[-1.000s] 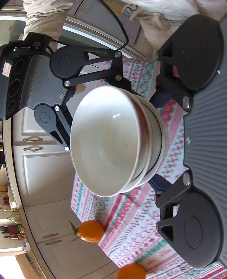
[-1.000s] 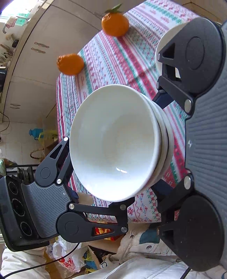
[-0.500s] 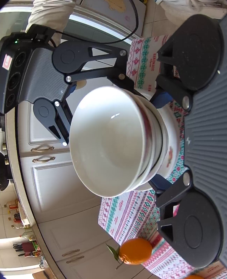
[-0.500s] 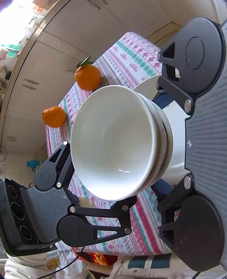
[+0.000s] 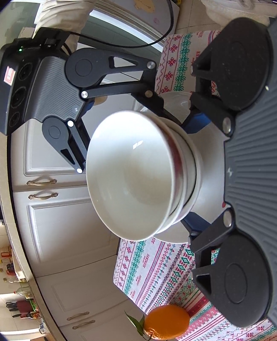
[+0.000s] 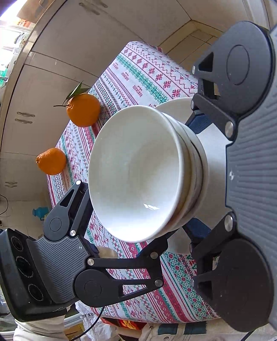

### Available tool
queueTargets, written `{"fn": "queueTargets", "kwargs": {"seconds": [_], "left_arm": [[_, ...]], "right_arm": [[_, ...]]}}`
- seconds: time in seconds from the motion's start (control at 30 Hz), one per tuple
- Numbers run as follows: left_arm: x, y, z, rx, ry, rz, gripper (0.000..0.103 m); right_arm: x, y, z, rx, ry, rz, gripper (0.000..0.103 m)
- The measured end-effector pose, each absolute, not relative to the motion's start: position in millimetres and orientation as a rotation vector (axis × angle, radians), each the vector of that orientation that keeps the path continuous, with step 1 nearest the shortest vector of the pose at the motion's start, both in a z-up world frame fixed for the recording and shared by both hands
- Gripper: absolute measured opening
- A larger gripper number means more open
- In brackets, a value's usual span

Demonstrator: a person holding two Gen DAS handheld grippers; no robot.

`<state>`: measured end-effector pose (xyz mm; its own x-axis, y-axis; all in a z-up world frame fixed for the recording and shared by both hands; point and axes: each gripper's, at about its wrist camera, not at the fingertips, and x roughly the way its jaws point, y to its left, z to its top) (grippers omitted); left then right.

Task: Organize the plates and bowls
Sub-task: 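Lift the three-bowl stack with both tools and lower it onto the plate stack, then open both tools and pull them back from the bowls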

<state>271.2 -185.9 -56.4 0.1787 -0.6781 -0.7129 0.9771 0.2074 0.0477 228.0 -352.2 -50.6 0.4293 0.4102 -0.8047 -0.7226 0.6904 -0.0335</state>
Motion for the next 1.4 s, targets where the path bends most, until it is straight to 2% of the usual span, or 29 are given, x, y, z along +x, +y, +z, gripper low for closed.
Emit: {"fn": "queueTargets", "kwargs": {"seconds": [0.53, 0.67, 0.77, 0.87, 1.13, 1.4], "left_arm": [[262, -191, -55, 0.628, 0.591, -1.241, 0.081], [257, -187, -53, 0.634, 0.56, -1.214, 0.094], [253, -182, -50, 0.634, 0.538, -1.179, 0.098], [246, -173, -46, 0.627, 0.507, -1.135, 0.099], [207, -139, -35, 0.474, 0.437, -0.976, 0.101], [164, -118, -26, 0.29, 0.472, -0.714, 0.101]], "right_arm": [[226, -355, -55, -0.373, 0.87, 0.716, 0.088], [224, -356, -55, -0.361, 0.872, 0.709, 0.091], [219, -355, -52, -0.354, 0.854, 0.697, 0.101], [212, -353, -48, -0.355, 0.846, 0.663, 0.102], [177, -331, -34, -0.375, 0.841, 0.411, 0.103], [140, -314, -36, -0.102, 0.845, -0.021, 0.103]]}}
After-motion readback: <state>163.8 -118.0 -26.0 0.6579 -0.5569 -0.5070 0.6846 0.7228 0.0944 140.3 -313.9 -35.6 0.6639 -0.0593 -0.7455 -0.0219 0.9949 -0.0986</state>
